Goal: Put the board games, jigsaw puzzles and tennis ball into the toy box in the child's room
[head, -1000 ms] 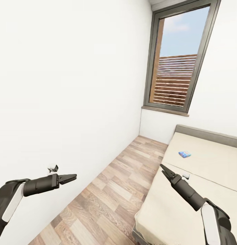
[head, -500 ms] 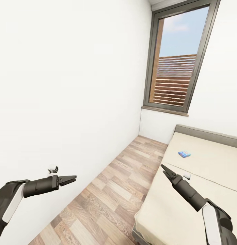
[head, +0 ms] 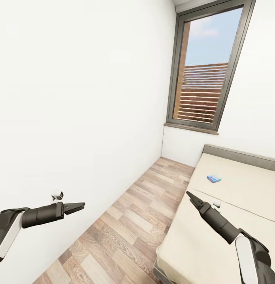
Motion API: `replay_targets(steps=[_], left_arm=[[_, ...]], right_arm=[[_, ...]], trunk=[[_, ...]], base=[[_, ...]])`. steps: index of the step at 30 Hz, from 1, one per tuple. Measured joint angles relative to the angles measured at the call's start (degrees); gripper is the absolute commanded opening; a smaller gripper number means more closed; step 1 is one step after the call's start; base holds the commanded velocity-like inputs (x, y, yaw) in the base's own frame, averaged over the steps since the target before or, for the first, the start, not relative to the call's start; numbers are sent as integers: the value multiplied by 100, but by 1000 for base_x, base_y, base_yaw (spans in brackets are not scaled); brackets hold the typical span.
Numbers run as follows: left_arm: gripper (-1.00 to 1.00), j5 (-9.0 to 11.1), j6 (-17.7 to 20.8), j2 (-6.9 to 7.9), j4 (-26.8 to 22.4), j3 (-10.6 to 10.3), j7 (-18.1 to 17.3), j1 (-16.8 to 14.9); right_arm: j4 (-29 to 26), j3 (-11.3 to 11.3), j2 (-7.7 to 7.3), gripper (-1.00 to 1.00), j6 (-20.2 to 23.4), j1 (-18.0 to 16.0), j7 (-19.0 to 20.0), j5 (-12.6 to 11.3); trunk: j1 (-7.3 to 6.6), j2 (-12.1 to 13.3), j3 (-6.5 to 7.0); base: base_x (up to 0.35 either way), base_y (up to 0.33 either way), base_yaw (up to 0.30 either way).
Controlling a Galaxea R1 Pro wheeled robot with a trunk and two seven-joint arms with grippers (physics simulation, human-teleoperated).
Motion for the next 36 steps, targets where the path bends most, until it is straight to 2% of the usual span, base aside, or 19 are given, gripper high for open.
replay_targets(steps=[5,15,23,36], left_arm=[[100,20,-13,93,-17,141,-10,0],[100,27,-25,119,-6,364,0,0],[100,35,-26,119,-4,400,0,0],[100,32,-28,109,-4,407,1,0]], right_arm=[[-99,218,2,100,-2,0,-23,-45],[-130,280,-1,100,-17,0,-1,-73],[-113,283,5,100,-21,0,-14,-86],[-86,276,3,100,-22,0,-9,-99]], trunk=[[0,0,0],[0,0,0],[0,0,-21],[0,0,-131]], base=[[0,0,0],[0,0,0],[0,0,0],[0,0,-3]])
